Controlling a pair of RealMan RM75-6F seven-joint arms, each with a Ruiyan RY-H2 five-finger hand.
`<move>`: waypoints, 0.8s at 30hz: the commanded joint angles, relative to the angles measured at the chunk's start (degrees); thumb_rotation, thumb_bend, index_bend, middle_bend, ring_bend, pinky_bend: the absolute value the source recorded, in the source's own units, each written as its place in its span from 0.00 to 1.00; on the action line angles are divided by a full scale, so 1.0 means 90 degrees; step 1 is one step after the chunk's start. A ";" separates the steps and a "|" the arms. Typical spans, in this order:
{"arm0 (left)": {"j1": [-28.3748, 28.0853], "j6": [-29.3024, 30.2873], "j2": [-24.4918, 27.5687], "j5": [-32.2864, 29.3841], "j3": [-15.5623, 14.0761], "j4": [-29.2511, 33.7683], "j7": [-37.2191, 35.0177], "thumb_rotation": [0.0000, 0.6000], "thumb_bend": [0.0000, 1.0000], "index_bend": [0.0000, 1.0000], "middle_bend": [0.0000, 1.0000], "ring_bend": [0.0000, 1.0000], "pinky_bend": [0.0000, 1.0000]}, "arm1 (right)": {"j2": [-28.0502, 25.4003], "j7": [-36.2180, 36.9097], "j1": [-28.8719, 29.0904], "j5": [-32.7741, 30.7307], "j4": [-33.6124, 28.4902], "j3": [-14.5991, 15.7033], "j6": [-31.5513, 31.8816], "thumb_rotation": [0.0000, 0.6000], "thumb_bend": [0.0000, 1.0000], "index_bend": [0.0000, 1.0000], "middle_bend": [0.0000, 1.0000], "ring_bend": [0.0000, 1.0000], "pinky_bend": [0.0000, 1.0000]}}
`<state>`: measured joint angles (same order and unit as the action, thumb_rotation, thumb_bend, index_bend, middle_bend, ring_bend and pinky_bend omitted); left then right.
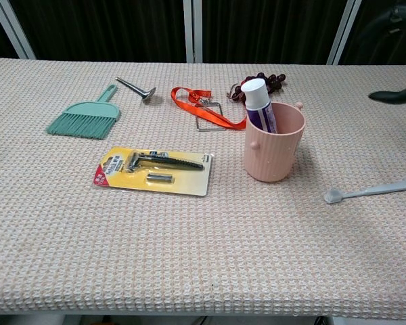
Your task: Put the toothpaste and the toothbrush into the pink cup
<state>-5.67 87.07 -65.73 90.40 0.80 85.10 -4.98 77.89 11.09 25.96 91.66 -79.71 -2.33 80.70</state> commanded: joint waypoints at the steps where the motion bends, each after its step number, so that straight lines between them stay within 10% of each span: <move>1: -0.0007 0.0001 -0.0020 0.0022 -0.0006 0.0008 0.0022 0.99 0.14 0.13 0.08 0.11 0.22 | -0.1119 -0.1304 -0.0262 -0.0167 -0.1178 0.0670 -0.1005 1.00 0.39 0.42 0.36 0.08 0.00; 24: 0.0026 -0.0021 -0.0070 -0.0032 -0.0029 -0.0176 -0.0129 0.99 0.14 0.13 0.08 0.11 0.22 | 0.0326 -0.2455 -0.0169 -0.0234 0.0375 0.0660 -0.1805 1.00 0.53 0.49 0.32 0.05 0.00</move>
<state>-5.44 86.88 -66.36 90.12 0.53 83.53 -6.14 80.34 -11.18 24.46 89.33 -76.89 3.76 64.27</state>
